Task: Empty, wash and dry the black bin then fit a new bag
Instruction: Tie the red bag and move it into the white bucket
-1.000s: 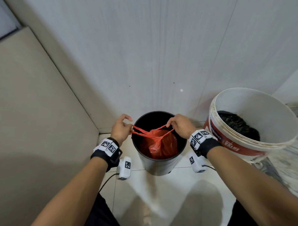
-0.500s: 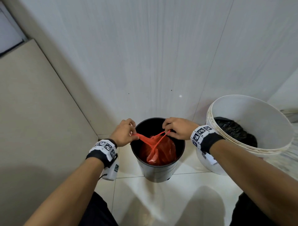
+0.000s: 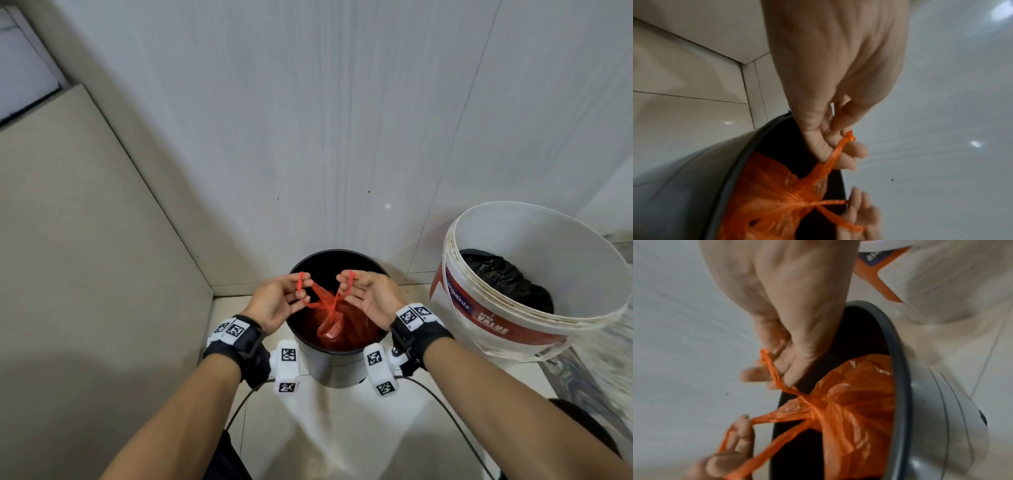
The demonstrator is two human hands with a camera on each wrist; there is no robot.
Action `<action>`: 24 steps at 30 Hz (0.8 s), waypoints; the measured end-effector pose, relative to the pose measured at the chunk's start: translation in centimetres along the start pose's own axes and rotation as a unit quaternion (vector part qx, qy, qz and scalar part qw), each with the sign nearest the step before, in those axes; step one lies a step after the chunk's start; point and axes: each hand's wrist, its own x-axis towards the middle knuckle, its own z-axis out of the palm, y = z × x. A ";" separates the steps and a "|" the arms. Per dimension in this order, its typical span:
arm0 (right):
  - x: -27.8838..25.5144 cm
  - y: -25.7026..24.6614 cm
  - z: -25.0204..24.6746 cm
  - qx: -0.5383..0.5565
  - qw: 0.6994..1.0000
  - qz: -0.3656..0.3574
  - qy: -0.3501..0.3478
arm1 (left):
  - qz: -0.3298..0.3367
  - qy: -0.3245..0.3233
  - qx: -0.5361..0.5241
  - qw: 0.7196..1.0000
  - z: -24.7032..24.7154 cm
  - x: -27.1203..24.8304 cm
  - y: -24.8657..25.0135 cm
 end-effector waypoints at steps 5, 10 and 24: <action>0.7 1.5 -0.3 -0.062 0.998 -0.028 -0.008 | 0.032 0.024 0.072 0.997 0.7 0.0 -1.8; 1.8 2.9 0.2 -0.234 0.968 -0.091 0.013 | 0.069 0.052 0.128 0.988 1.5 0.5 -2.2; 3.7 2.7 3.1 -0.533 0.830 -0.158 -0.045 | 0.113 0.110 0.311 0.937 0.7 2.9 -1.7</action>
